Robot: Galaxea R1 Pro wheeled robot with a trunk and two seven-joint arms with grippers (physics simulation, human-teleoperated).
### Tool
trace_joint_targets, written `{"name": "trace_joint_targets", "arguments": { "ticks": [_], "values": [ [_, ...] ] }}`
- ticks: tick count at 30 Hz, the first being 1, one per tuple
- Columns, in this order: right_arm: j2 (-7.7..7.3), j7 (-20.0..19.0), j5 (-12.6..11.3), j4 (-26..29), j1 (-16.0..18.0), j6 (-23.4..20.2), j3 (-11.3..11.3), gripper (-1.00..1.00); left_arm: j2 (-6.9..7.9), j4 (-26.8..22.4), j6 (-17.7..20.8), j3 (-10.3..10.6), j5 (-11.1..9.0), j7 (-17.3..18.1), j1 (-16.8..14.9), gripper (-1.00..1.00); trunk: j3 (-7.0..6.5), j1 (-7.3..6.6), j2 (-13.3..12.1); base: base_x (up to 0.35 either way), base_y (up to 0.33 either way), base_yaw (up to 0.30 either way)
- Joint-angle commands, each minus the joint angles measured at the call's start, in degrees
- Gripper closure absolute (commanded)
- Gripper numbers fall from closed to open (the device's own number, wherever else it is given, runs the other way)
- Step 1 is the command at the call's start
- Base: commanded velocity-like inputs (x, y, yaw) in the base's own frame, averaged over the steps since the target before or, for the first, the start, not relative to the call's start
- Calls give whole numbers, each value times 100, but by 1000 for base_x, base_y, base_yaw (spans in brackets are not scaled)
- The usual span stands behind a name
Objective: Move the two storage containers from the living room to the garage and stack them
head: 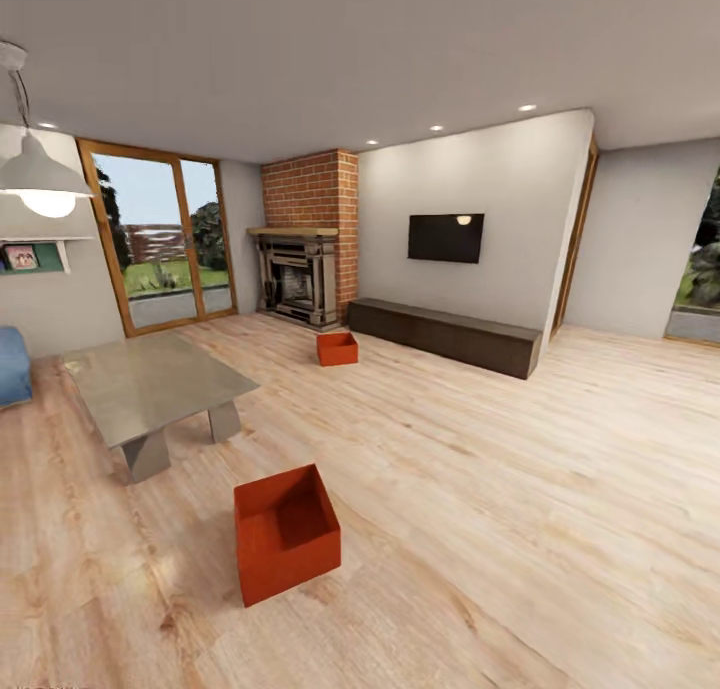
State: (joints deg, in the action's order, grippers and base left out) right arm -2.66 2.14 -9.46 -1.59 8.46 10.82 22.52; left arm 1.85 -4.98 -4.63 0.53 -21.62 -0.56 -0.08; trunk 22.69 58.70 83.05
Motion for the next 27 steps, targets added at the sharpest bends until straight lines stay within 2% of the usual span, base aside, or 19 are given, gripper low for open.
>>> {"name": "trace_joint_targets", "arguments": {
  "ticks": [1,27],
  "values": [
    [2,2,-56,-17,6,34,48,-100,0,-3,-11,8,-26,-6,-1,-100,6,3,3,273,-176,273],
    [2,0,-56,-17,6,34,51,-100,0,-3,-19,8,-27,-6,-1,-100,6,3,3,285,-176,273]
  ]
}}
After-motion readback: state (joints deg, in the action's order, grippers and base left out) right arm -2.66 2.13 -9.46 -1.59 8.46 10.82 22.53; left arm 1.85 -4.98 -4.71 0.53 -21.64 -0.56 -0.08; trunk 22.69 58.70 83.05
